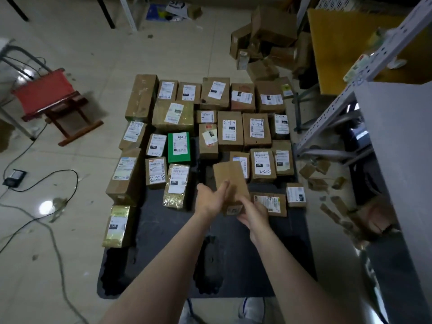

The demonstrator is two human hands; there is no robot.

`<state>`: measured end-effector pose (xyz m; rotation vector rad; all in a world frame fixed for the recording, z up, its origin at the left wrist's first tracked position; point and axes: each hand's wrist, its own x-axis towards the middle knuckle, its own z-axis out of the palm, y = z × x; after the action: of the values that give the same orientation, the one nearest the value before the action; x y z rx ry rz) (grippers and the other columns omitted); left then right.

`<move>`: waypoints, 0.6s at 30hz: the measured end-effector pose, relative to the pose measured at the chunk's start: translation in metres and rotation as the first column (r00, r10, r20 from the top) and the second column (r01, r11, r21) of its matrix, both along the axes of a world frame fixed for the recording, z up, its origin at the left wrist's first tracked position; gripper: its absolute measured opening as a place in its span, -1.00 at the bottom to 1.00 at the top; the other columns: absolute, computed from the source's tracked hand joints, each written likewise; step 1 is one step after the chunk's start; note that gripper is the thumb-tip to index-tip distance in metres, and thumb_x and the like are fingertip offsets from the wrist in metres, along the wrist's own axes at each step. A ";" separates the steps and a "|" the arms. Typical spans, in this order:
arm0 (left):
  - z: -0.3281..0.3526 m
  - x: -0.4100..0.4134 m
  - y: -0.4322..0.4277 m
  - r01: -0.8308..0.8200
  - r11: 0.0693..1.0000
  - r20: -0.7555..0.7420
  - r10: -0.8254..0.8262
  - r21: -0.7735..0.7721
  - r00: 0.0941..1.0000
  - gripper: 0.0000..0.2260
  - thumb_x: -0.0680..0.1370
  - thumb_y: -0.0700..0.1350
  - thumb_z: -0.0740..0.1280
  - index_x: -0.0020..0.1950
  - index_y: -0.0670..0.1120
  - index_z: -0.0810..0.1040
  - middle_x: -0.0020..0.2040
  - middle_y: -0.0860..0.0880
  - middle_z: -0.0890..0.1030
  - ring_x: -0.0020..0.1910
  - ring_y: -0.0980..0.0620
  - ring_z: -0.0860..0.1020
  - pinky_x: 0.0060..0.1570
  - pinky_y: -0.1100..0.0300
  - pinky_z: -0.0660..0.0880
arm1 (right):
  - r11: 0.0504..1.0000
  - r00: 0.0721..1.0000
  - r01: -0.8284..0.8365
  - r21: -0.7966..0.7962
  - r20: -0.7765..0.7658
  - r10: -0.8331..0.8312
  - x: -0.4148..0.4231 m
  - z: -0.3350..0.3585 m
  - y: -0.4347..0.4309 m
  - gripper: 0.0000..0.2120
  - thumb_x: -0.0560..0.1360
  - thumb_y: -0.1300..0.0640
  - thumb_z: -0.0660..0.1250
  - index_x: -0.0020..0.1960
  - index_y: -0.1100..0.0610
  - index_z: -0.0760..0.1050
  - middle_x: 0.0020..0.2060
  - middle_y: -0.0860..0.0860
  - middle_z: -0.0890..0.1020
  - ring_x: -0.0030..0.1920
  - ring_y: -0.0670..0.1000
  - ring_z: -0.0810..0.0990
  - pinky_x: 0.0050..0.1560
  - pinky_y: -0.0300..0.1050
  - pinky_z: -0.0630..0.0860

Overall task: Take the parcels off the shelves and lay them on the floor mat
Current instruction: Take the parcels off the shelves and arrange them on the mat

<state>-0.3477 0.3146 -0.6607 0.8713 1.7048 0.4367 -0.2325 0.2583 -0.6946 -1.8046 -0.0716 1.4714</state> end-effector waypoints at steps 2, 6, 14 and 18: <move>-0.032 -0.004 0.008 -0.020 1.000 -0.020 0.020 -0.015 1.000 -0.35 0.55 0.22 0.31 0.38 -0.27 0.33 0.21 -0.12 0.51 0.14 -0.11 0.50 0.01 0.17 0.35 | 0.985 0.969 0.151 -0.079 -0.183 -0.163 -0.001 -0.040 0.008 -0.69 0.47 0.07 0.48 0.16 0.09 0.50 0.07 0.16 0.65 0.04 0.10 0.65 -0.02 -0.05 0.60; -0.089 -0.013 0.025 -0.034 0.998 -0.012 0.033 -0.047 0.999 -0.35 0.59 0.22 0.24 0.41 -0.30 0.30 0.29 -0.25 0.50 0.22 -0.25 0.51 0.21 -0.11 0.50 | 0.945 0.902 0.277 -0.171 -0.293 -0.317 -0.002 -0.125 0.020 -0.82 0.54 -0.01 0.39 0.02 0.06 0.46 -0.02 0.15 0.59 0.07 0.15 0.57 0.10 0.04 0.56; -0.201 -0.014 0.036 0.101 0.992 -0.074 -0.107 -0.078 0.992 -0.38 0.61 0.25 0.15 0.42 -0.23 0.33 0.28 -0.25 0.52 0.25 -0.24 0.51 0.26 -0.13 0.47 | 0.834 0.725 0.462 -0.302 -0.414 -0.551 0.009 -0.273 0.031 -0.54 0.57 -0.21 0.22 0.20 0.15 0.51 0.20 0.23 0.51 0.24 0.28 0.49 0.10 0.11 0.54; -0.242 -0.002 0.030 0.101 0.988 -0.037 -0.106 -0.118 0.994 -0.32 0.60 0.29 0.12 0.46 -0.23 0.29 0.36 -0.23 0.47 0.30 -0.22 0.49 0.30 -0.13 0.44 | 0.792 0.618 0.534 -0.296 -0.503 -0.604 0.020 -0.321 0.030 -0.45 0.59 -0.27 0.07 0.16 0.19 0.51 0.18 0.28 0.51 0.15 0.31 0.53 -0.01 0.04 0.54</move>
<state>-0.3498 0.3446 -0.9024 0.8849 1.6978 0.2486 -0.2130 0.2881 -1.0152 -1.1970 0.8516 1.4755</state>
